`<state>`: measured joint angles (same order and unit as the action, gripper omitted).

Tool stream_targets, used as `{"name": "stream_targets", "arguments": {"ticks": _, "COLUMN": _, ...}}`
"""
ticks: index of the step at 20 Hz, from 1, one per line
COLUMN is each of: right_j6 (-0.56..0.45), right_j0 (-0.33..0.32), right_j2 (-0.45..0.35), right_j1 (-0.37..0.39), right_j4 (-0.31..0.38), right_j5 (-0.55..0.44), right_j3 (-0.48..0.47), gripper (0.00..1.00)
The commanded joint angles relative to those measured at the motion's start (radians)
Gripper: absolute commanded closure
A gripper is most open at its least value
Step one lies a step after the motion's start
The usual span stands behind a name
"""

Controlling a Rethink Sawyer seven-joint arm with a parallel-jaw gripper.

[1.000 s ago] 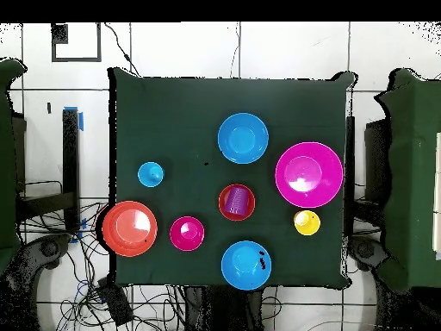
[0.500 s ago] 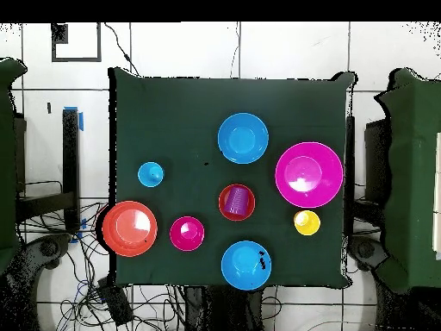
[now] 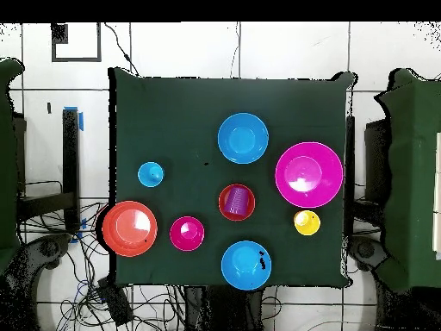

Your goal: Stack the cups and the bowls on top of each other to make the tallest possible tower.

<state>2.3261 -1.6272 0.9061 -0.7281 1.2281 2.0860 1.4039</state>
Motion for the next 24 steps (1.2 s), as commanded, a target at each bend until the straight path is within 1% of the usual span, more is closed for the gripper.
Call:
{"name": "stream_targets", "arguments": {"ticks": 1, "right_j6": -0.266, "right_j0": 0.154, "right_j2": -0.401, "right_j1": -0.291, "right_j4": -0.043, "right_j5": -0.123, "right_j3": 0.175, "gripper": 0.0}}
{"name": "stream_targets", "arguments": {"ticks": 5, "right_j6": -0.234, "right_j0": 0.231, "right_j2": -0.445, "right_j1": -0.287, "right_j4": -0.07, "right_j5": -0.107, "right_j3": 0.193, "gripper": 0.0}}
{"name": "stream_targets", "arguments": {"ticks": 10, "right_j6": -0.207, "right_j0": 0.284, "right_j2": -0.478, "right_j1": -0.305, "right_j4": -0.125, "right_j5": -0.05, "right_j3": 0.203, "gripper": 0.0}}
{"name": "stream_targets", "arguments": {"ticks": 15, "right_j6": -0.167, "right_j0": 0.353, "right_j2": -0.498, "right_j1": -0.323, "right_j4": -0.174, "right_j5": 0.015, "right_j3": 0.201, "gripper": 0.0}}
{"name": "stream_targets", "arguments": {"ticks": 19, "right_j6": -0.106, "right_j0": 0.42, "right_j2": -0.516, "right_j1": -0.327, "right_j4": -0.209, "right_j5": 0.043, "right_j3": 0.213, "gripper": 0.0}}
{"name": "stream_targets", "arguments": {"ticks": 24, "right_j6": -0.049, "right_j0": 0.465, "right_j2": -0.533, "right_j1": -0.353, "right_j4": -0.274, "right_j5": 0.116, "right_j3": 0.222, "gripper": 0.0}}
